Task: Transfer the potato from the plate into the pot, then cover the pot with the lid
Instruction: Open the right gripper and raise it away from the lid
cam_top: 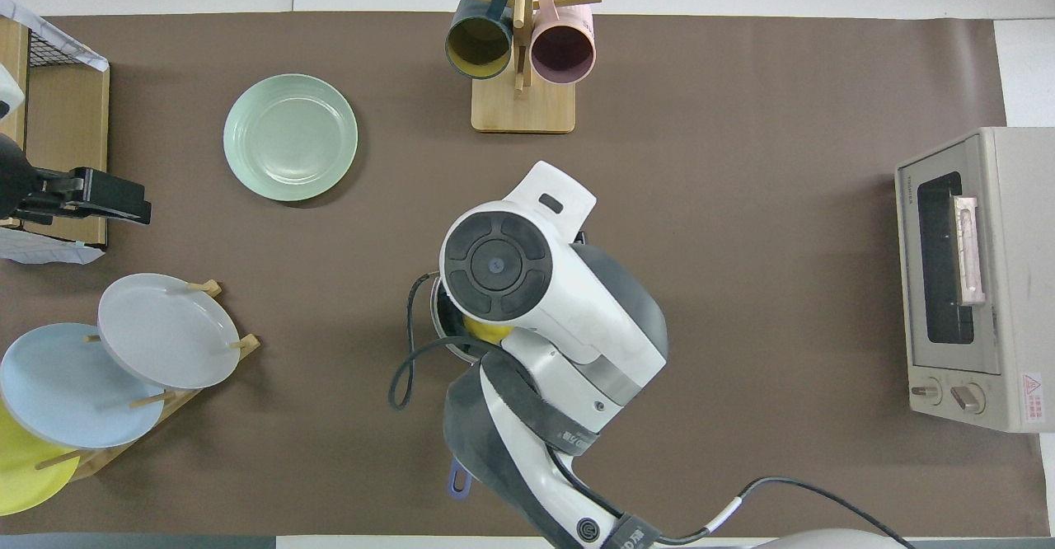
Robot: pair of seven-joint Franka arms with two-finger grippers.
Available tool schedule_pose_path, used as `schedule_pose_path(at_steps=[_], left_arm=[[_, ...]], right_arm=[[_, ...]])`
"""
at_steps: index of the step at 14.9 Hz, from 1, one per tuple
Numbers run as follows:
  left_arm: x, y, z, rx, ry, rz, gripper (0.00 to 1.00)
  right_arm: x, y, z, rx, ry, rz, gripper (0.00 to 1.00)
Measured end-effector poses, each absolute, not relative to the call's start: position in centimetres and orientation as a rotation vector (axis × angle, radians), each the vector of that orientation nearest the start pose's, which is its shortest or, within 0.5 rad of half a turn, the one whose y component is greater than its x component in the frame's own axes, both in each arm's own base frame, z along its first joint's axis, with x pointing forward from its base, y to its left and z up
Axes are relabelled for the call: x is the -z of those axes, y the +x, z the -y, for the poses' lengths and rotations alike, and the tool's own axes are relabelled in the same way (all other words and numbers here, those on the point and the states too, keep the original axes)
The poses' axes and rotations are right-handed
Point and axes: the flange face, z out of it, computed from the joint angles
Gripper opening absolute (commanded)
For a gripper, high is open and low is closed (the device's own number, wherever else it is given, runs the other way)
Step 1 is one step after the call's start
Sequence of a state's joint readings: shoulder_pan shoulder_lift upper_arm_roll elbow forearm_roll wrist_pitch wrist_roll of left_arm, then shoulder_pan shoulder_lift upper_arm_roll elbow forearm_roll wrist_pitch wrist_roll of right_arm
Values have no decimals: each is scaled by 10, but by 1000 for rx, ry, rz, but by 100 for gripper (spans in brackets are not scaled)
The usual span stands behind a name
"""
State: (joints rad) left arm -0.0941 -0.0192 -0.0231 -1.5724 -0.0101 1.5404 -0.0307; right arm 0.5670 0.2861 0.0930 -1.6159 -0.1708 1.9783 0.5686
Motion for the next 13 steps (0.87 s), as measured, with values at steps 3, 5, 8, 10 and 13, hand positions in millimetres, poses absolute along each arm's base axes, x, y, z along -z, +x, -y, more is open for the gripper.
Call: schedule_pose_path(at_steps=[3,5,8,10,13], left_arm=[[-632,542,65,-21,-3147,-137,100],[-632,542,65,-21,-3147,-137,100],[-632,542,65,-21,-3147,-137,100],[-632,542,65,-21,-3147,-137,100],[-632,542,65,-21,-3147,-137,100]], right_arm=[[-504,546,-332,171,-3207,207,100],[-528,551,-291,115,-3202,171,100],[-566,554,-216,42,-3215,174,100],[-591,555,-161,34,-3196,218,100],[-610,546,-92,-56,-3164,355,100]])
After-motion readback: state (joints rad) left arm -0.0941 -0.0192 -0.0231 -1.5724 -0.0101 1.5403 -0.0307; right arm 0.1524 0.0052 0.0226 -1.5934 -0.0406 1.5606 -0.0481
